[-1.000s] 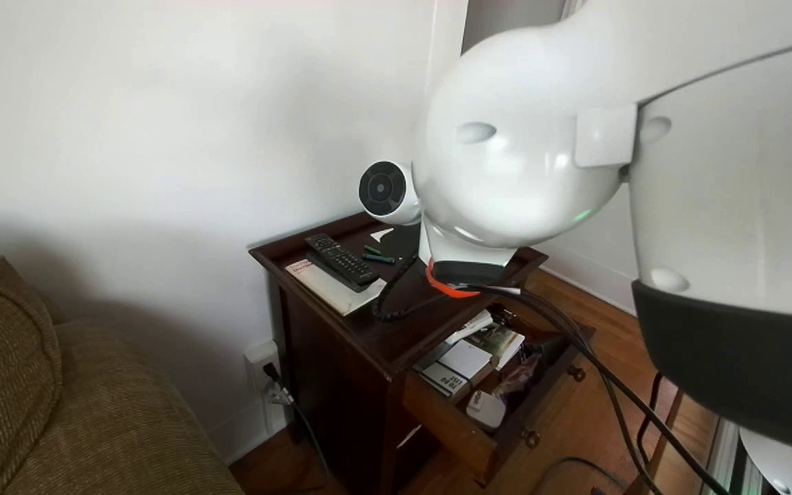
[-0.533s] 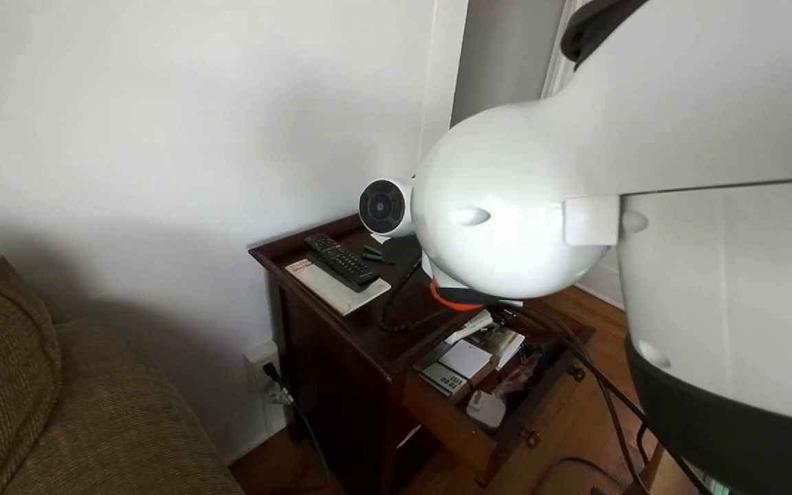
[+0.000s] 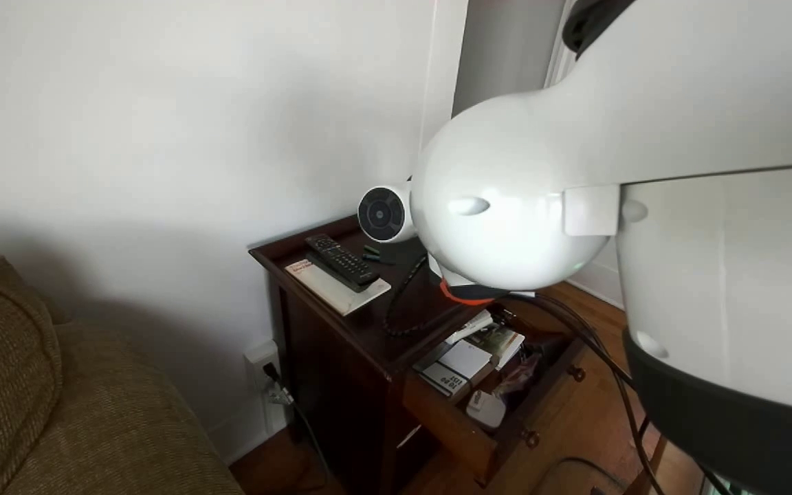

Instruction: Put the green marker in an upright position

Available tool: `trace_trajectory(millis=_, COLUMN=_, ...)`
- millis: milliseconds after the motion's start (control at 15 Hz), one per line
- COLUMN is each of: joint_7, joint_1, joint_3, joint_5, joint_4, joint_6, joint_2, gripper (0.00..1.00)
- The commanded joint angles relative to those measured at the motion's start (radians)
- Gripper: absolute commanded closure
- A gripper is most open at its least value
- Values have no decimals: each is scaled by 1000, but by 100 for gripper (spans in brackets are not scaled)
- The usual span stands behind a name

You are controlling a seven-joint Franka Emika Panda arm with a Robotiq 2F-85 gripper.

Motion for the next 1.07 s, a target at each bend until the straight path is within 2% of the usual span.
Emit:
trace_trajectory(millis=0, joint_7=15, joint_1=-33, joint_3=29, joint_5=12, joint_4=28, joint_6=-24, joint_2=0, gripper=95)
trace_trajectory(millis=800, joint_7=26, joint_1=-40, joint_3=22, joint_5=-1, joint_4=38, joint_6=-28, joint_2=0, gripper=95)
trace_trajectory(millis=867, joint_7=24, joint_1=-39, joint_3=22, joint_5=-1, joint_4=38, joint_6=-28, joint_2=0, gripper=86)
trace_trajectory(millis=933, joint_7=24, joint_1=-39, joint_3=22, joint_5=-1, joint_4=38, joint_6=-28, joint_2=0, gripper=81)
trace_trajectory(millis=1000, joint_7=24, joint_1=-39, joint_3=21, joint_5=-2, joint_4=38, joint_6=-28, joint_2=0, gripper=68)
